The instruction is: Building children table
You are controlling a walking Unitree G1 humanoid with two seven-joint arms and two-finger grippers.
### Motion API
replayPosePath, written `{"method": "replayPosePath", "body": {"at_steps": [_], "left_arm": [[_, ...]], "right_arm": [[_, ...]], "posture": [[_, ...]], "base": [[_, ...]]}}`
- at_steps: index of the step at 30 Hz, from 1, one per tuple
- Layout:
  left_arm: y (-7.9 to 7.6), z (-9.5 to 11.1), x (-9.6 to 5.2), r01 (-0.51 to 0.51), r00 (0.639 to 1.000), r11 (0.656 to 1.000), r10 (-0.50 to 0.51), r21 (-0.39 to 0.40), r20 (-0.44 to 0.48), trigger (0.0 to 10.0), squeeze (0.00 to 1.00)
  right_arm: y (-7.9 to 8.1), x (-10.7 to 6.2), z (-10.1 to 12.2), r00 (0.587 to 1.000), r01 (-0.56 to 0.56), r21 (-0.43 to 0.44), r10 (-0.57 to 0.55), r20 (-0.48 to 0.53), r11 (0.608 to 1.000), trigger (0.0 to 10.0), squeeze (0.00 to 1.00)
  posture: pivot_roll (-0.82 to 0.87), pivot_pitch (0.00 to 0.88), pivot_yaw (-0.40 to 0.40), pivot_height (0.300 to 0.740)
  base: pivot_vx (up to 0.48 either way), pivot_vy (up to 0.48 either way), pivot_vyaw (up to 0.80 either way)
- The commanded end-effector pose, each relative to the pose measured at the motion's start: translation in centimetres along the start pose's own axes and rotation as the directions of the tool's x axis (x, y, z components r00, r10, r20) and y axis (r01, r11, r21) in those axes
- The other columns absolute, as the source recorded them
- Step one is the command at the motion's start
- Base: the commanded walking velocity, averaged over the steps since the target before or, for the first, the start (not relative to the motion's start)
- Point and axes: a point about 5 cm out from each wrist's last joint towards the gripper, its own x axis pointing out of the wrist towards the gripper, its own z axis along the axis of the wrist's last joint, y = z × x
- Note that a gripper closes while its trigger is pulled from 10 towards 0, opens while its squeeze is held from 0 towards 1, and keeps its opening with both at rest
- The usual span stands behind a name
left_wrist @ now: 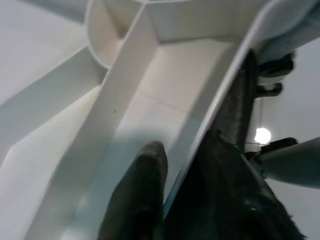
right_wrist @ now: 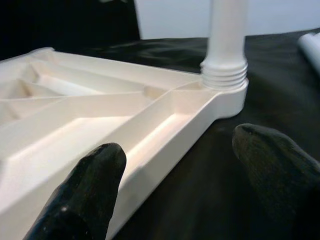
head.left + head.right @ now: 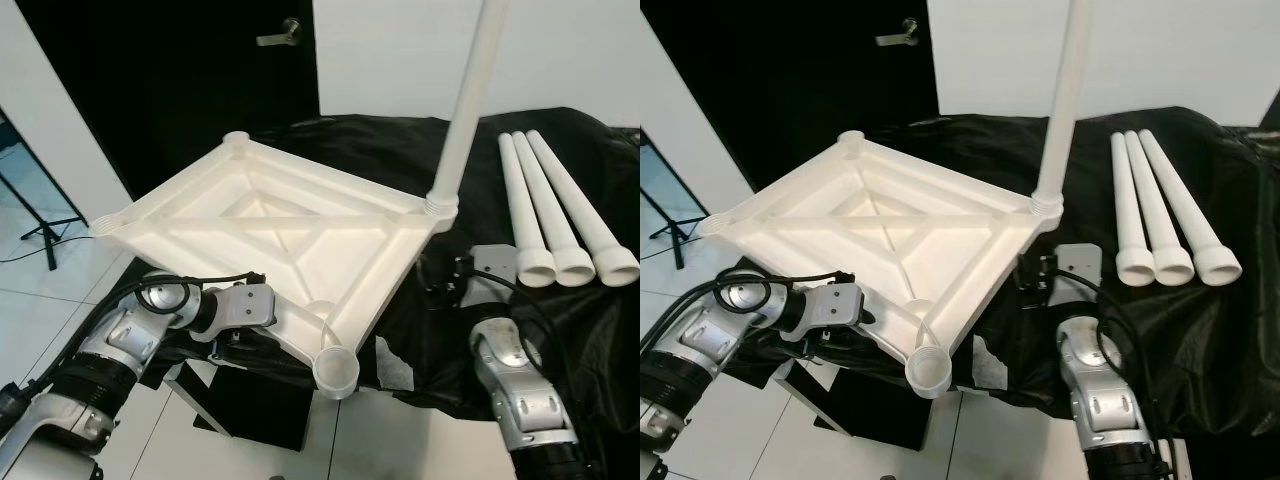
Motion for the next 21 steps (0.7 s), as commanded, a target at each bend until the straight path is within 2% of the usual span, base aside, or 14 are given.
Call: {"method": "replayPosePath", "body": {"at_steps": [1, 3, 11, 15, 19, 21], "left_arm": [[-0.1, -1.0, 0.1, -0.027, 1.0, 0.997, 0.026, -0.072, -0.013, 0.0, 0.0], [0.0, -0.9, 0.2, -0.038, 0.999, 0.997, 0.038, -0.063, -0.003, 0.0, 0.0], [0.5, -0.4, 0.9, -0.124, 0.992, 0.989, 0.125, -0.086, 0.011, 0.0, 0.0], [0.5, 0.4, 1.9, -0.18, 0.982, 0.978, 0.186, -0.107, 0.045, 0.0, 0.0], [0.6, 2.1, 4.0, -0.254, 0.96, 0.96, 0.265, -0.118, 0.088, 0.0, 0.0], [0.8, 2.5, 4.3, -0.279, 0.952, 0.952, 0.292, -0.129, 0.094, 0.0, 0.0]], "right_arm": [[0.8, -0.5, 0.4, 1.0, -0.02, 0.037, 0.02, 0.013, 0.999, 10.0, 0.0], [1.3, -1.0, 0.8, 0.999, -0.029, 0.074, 0.026, 0.033, 0.997, 10.0, 0.0], [1.7, -1.7, 1.0, 0.999, -0.026, 0.082, 0.024, 0.037, 0.996, 10.0, 0.0], [1.2, -1.9, 1.0, 1.0, -0.002, 0.078, 0.0, 0.029, 0.997, 10.0, 0.0], [0.9, -1.6, 1.2, 0.999, 0.002, 0.068, -0.004, 0.033, 0.998, 10.0, 0.0], [0.9, -1.5, 1.2, 0.999, 0.001, 0.067, -0.004, 0.034, 0.998, 10.0, 0.0]], "posture": [[0.0, 0.0, 0.081, 0.74], [0.0, 0.0, 0.082, 0.74], [0.0, 0.0, 0.086, 0.74], [0.0, 0.0, 0.085, 0.74], [0.0, 0.0, 0.075, 0.74], [0.0, 0.0, 0.075, 0.74]], "base": [[0.0, 0.0, 0.0], [0.0, 0.0, 0.0], [0.0, 0.0, 0.0], [0.0, 0.0, 0.0], [0.0, 0.0, 0.0], [0.0, 0.0, 0.0]]}}
